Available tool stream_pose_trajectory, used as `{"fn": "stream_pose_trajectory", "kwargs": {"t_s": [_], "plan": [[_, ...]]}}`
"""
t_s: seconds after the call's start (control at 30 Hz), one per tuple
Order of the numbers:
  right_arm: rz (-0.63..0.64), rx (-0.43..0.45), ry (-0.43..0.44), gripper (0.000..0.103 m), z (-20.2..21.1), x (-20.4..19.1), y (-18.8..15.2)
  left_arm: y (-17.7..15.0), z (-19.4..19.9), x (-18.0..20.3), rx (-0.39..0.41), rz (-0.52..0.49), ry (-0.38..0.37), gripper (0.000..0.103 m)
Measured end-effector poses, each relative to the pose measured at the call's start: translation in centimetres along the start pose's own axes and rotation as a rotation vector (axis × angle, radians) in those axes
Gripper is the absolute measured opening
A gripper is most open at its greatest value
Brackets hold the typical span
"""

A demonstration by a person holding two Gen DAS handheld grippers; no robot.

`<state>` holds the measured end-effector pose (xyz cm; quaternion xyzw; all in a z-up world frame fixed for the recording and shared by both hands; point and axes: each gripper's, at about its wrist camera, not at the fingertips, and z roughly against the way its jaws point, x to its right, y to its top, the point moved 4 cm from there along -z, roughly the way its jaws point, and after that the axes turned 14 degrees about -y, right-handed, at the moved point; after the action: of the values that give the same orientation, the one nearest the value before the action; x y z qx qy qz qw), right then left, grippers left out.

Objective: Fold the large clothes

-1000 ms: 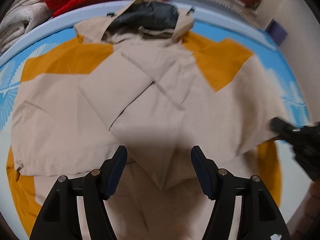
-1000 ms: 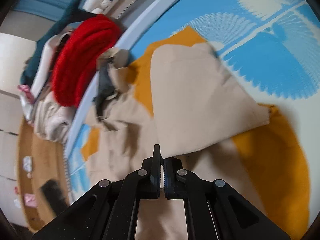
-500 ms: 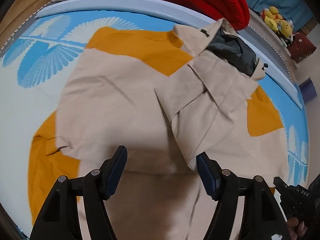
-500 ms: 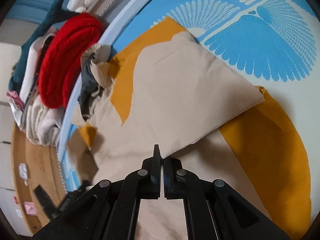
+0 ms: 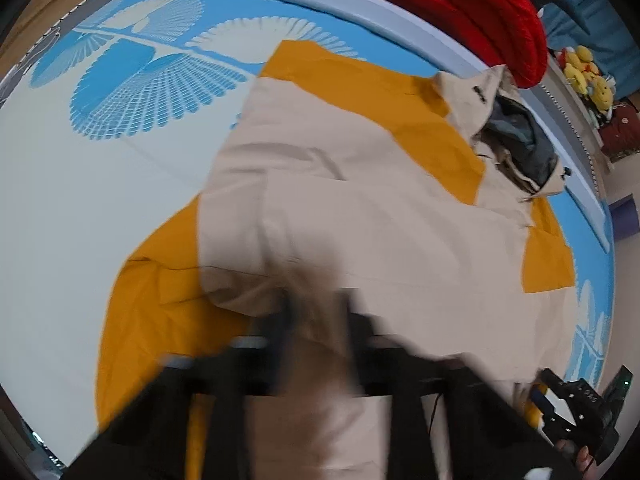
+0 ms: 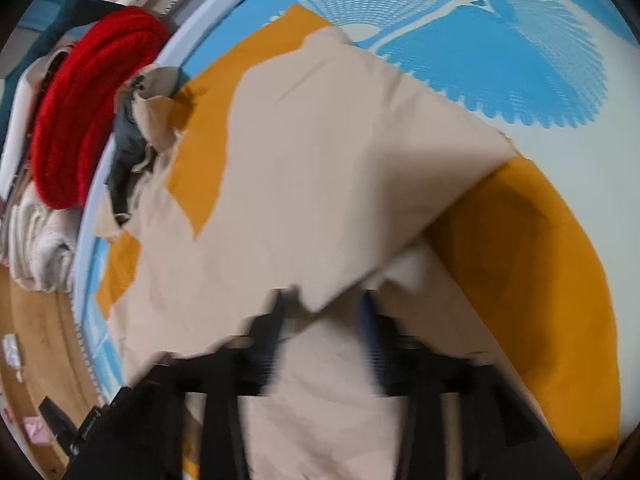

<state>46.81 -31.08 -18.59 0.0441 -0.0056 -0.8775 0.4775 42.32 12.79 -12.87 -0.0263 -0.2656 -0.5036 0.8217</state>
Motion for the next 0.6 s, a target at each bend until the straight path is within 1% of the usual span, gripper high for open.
{"fn": "stream_pose_trajectory", "kwargs": {"t_s": [0.03,0.1,0.2,0.23,0.27,0.37,0.4,0.43,0.47,0.53,0.6], "plan": [[-0.008,0.008,-0.017,0.05,0.2,0.2,-0.1,0.2,0.3,-0.2,0.013,-0.002,-0.001,0.002],[-0.014,0.028,-0.042,0.05,0.9,0.5,-0.4,1.0,1.7,-0.4,0.073,-0.012,-0.005,0.002],[-0.043,0.096,-0.075,0.05,2.7,0.8,-1.0,2.3,4.0,-0.2,0.173,-0.051,0.03,0.003],[-0.037,0.116,-0.077,0.05,3.2,0.7,-1.3,2.7,4.5,-0.5,0.193,-0.046,0.045,0.005],[-0.021,0.126,-0.074,0.05,3.5,0.4,-1.5,2.9,4.7,-1.0,0.201,-0.029,0.059,0.008],[-0.004,0.134,-0.052,0.05,4.0,0.0,-1.8,3.3,5.5,-3.8,0.241,0.082,0.126,0.01],[-0.007,0.138,-0.046,0.05,4.2,0.1,-1.6,3.4,5.6,-4.2,0.239,0.107,0.131,0.019],[-0.017,0.144,-0.04,0.05,4.4,0.3,-1.4,3.5,5.7,-4.5,0.24,0.123,0.121,0.025],[-0.032,0.152,-0.027,0.05,4.5,0.4,-1.0,3.6,6.0,-4.6,0.254,0.13,0.094,0.026],[-0.052,0.161,-0.002,0.05,4.7,0.6,-0.3,3.7,6.1,-4.3,0.268,0.11,0.077,0.026],[-0.077,0.17,0.054,0.05,4.8,1.1,0.9,3.7,5.3,-4.0,0.24,0.106,0.018,0.026]]}}
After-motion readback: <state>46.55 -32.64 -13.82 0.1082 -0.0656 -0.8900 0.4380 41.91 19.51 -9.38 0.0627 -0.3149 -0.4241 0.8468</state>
